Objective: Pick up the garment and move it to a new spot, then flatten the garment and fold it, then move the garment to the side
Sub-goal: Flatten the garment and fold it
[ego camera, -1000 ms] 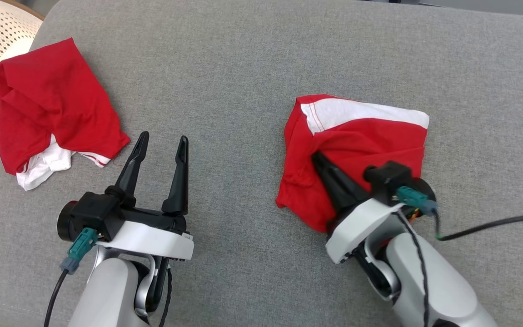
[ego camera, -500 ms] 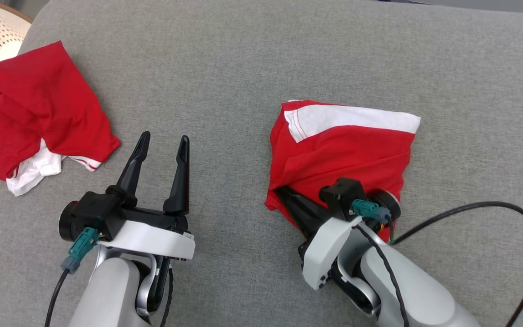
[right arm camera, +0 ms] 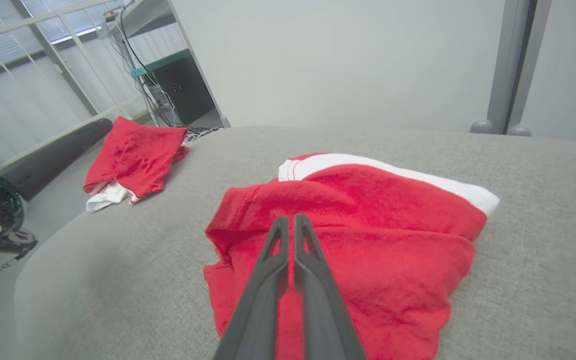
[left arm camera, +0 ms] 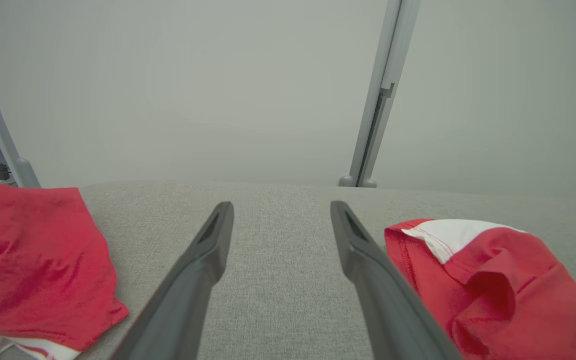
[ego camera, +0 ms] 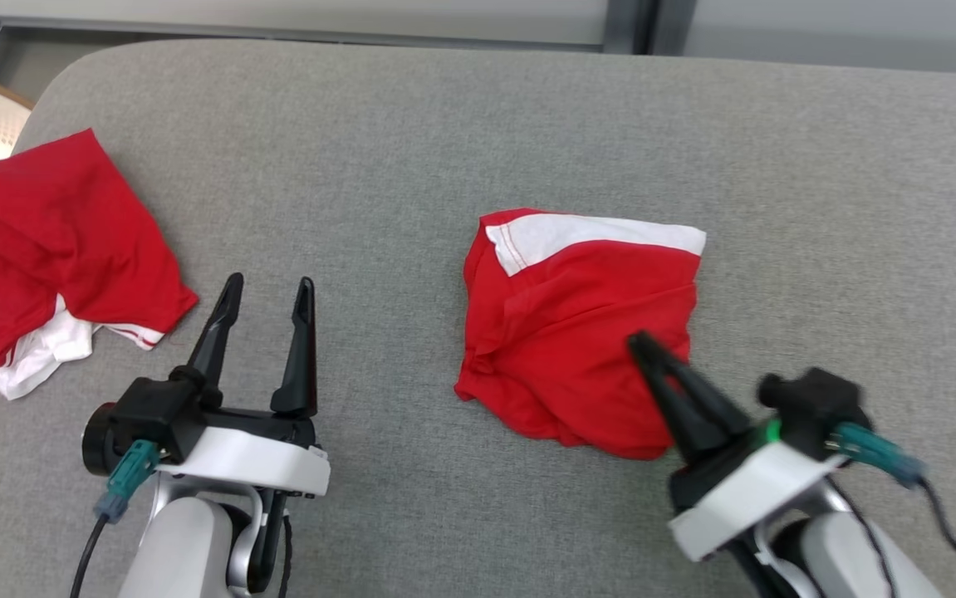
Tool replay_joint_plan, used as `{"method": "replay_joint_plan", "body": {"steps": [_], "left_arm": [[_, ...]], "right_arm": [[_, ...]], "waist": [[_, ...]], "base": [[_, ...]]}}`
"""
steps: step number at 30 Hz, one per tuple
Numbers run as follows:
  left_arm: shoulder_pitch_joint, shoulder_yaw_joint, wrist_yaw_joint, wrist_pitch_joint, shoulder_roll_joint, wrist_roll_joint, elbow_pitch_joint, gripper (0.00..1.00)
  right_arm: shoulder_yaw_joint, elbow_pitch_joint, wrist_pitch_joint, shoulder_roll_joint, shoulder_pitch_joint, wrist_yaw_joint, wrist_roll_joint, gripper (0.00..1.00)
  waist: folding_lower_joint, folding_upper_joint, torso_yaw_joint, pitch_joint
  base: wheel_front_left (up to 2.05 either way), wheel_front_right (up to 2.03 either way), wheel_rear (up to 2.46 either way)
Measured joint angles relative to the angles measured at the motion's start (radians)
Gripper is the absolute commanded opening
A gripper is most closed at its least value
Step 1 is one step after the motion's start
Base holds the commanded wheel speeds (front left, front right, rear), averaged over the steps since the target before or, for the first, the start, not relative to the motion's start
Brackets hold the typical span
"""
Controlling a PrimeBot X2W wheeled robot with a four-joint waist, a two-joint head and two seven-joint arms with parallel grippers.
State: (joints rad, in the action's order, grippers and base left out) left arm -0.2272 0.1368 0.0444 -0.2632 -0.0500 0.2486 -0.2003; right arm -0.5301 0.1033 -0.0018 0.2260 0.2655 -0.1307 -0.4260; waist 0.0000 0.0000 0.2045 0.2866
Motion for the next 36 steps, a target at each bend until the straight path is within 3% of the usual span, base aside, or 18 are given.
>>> {"method": "replay_joint_plan", "body": {"steps": [1,2,10,15,36], "left_arm": [[0.000,-0.007,0.000,0.000,0.000,-0.002,0.002,1.00],[0.003,-0.013,0.000,0.000,-0.001,-0.003,0.005,1.00],[0.022,-0.051,0.000,0.000,-0.012,-0.024,0.024,1.00],[0.038,-0.068,0.000,0.000,-0.024,-0.033,0.031,1.00],[0.165,-0.057,-0.003,0.012,-0.062,-0.067,0.007,1.00]], "right_arm": [[0.041,-0.028,-0.001,-0.002,-0.026,0.000,0.007,0.78],[0.082,-0.056,-0.006,-0.007,-0.052,0.000,0.019,1.00],[0.411,-0.200,-0.070,-0.072,-0.186,0.000,0.127,1.00],[0.538,-0.239,-0.088,-0.093,-0.234,0.000,0.161,1.00],[0.583,-0.258,-0.061,-0.120,-0.401,0.000,0.180,1.00]], "waist": [[0.0000,0.0000,-0.005,-0.006],[0.0000,0.0000,-0.010,-0.011],[0.0000,0.0000,-0.049,-0.043],[0.0000,0.0000,-0.064,-0.060],[0.0000,0.0000,-0.096,-0.243]], "base": [[0.00,0.00,0.00],[0.00,0.00,0.00],[0.00,0.00,0.00],[0.00,0.00,0.00],[0.00,0.00,0.00]]}}
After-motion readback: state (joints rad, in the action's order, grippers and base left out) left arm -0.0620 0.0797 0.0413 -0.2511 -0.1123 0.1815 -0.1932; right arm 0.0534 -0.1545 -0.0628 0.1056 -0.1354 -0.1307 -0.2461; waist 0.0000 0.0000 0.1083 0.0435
